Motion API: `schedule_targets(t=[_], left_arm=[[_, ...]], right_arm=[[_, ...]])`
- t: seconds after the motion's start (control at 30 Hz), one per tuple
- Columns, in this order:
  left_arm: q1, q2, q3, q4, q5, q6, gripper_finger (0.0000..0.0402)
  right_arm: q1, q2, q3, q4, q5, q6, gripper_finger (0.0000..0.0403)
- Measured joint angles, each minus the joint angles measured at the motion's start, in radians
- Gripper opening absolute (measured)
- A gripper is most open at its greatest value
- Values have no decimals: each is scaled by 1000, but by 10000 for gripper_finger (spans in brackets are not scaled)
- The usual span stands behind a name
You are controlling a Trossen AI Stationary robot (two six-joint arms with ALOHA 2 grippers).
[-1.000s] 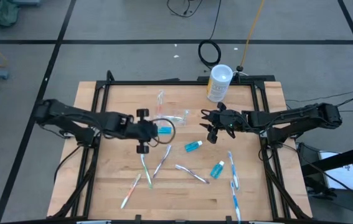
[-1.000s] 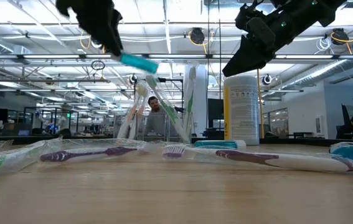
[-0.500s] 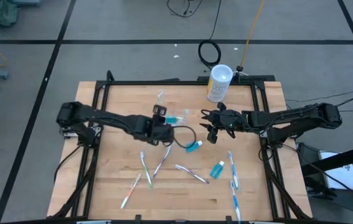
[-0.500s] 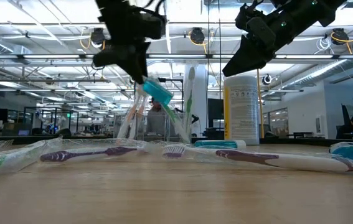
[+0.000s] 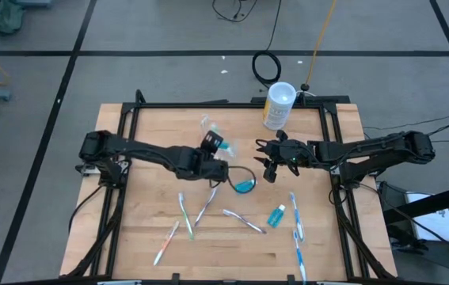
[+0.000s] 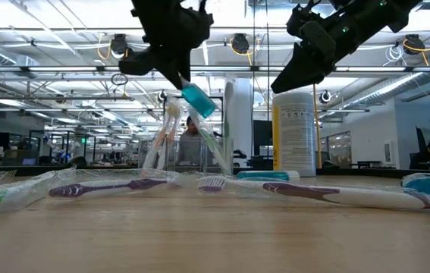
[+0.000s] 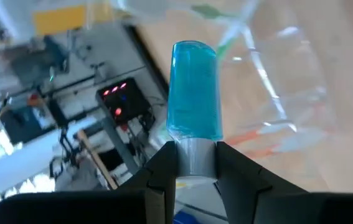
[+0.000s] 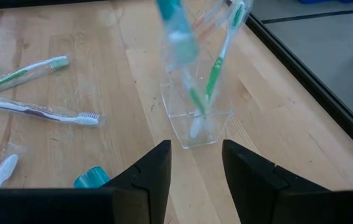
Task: Pick & Place toothbrushing station
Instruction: Put the top left mouthwash into the transparent organizer
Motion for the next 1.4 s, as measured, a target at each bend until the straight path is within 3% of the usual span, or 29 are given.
schedule_targets(t=[0.13,0.27,0.43,0.63,0.83,1.0,1.4], left_arm=[[-10,0,-8,-87,98,13,88],[-2,0,-8,-169,77,50,88],[38,-1,-8,-133,41,142,88],[111,0,-9,-90,84,350,88],[166,10,-9,26,197,409,88],[160,59,-10,13,91,529,88],[192,192,-10,15,94,564,88]], right_arm=[[0,0,0,0,0,0,134],[0,0,0,0,0,0,134],[0,0,0,0,0,0,134],[0,0,0,0,0,0,134],[0,0,0,0,0,0,134],[1,0,0,0,-1,21,134],[1,0,0,16,-1,19,134]])
